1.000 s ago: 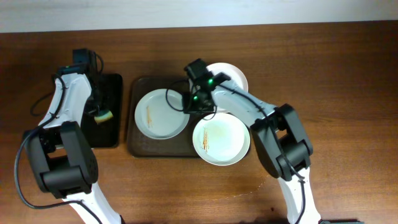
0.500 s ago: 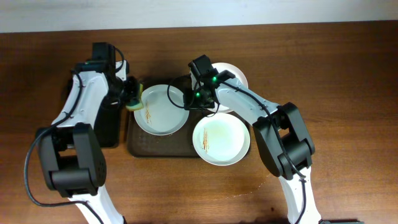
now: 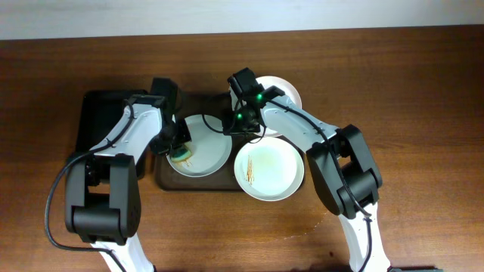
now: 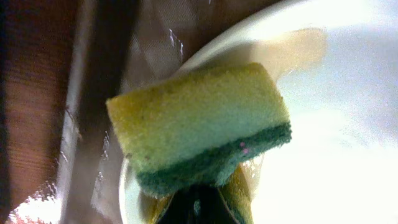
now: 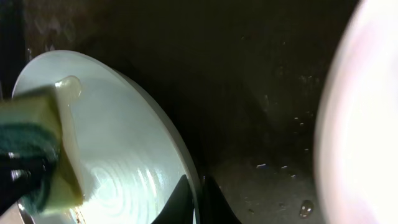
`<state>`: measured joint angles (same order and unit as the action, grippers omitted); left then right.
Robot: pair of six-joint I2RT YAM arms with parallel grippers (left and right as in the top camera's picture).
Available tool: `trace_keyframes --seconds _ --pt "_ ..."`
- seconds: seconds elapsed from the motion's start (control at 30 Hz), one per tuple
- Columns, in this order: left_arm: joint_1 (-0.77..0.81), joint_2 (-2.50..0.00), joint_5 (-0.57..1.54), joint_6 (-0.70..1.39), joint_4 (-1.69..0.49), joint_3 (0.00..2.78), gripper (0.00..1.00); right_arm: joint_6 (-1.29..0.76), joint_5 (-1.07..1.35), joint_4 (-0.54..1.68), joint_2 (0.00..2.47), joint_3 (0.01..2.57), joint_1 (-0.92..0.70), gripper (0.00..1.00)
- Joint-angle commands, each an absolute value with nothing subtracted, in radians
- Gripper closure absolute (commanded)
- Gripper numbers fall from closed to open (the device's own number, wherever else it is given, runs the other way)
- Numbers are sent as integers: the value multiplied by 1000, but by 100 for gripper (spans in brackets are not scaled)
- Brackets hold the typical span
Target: Clean dirty plates on tray and stack at the side
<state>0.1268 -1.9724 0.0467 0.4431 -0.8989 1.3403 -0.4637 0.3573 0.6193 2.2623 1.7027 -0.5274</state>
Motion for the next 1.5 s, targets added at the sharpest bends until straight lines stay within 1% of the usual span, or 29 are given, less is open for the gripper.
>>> trace_keyframes --seconds 0.0,0.07,0.17,0.23,0.33,0.4,0.47,0.57,0.6,0.67,0.73,0.83,0.93,1.07,1.17,1.23,1.27,1.37,1.47 --pt "141 -1981 265 472 -952 1303 99 -511 356 597 2298 1704 -524 96" --pt "144 -1981 358 443 -944 1303 100 -514 358 596 2313 1704 -525 96" --pt "148 -1981 377 444 -948 1303 100 -514 367 584 2330 1705 -527 96" --pt "148 -1981 276 469 -948 1303 99 -514 367 579 2330 1705 -530 96" --pt "148 -1981 -72 539 -888 1303 100 -514 367 579 2330 1704 -530 96" --pt "148 -1981 -209 538 -792 1303 99 -514 368 580 2330 1704 -531 96" --pt "148 -1981 -288 537 -675 1303 99 -514 366 586 2330 1704 -537 96" --pt "148 -1981 -296 481 -505 1305 99 -514 363 587 2330 1704 -547 96" --pt "148 -1980 -295 446 -485 1312 99 -514 362 587 2330 1704 -551 96" --pt "148 -1974 -253 368 -505 1345 100 -514 362 589 2331 1704 -550 96" --pt "148 -1963 -114 289 -579 1392 100 -514 352 591 2331 1704 -550 96" --pt "147 -1963 18 282 -668 1400 99 -514 352 590 2331 1704 -550 96" --pt "127 -1949 24 283 -677 1462 99 -514 352 591 2331 1704 -550 96" --pt "38 -1929 23 287 -887 1747 99 -509 351 598 2331 1704 -550 96" --pt "-48 -1929 23 287 -1028 1855 99 -509 339 598 2331 1704 -550 96" --pt "-111 -1931 19 286 -1087 1853 99 -509 298 595 2331 1704 -550 94" --pt "-141 -1932 19 286 -1106 1848 99 -509 279 595 2331 1704 -550 84" --pt "-206 -1932 19 286 -1132 1848 99 -509 245 588 2331 1704 -551 82" --pt "-219 -1932 19 286 -1138 1848 99 -509 246 587 2332 1704 -553 83"
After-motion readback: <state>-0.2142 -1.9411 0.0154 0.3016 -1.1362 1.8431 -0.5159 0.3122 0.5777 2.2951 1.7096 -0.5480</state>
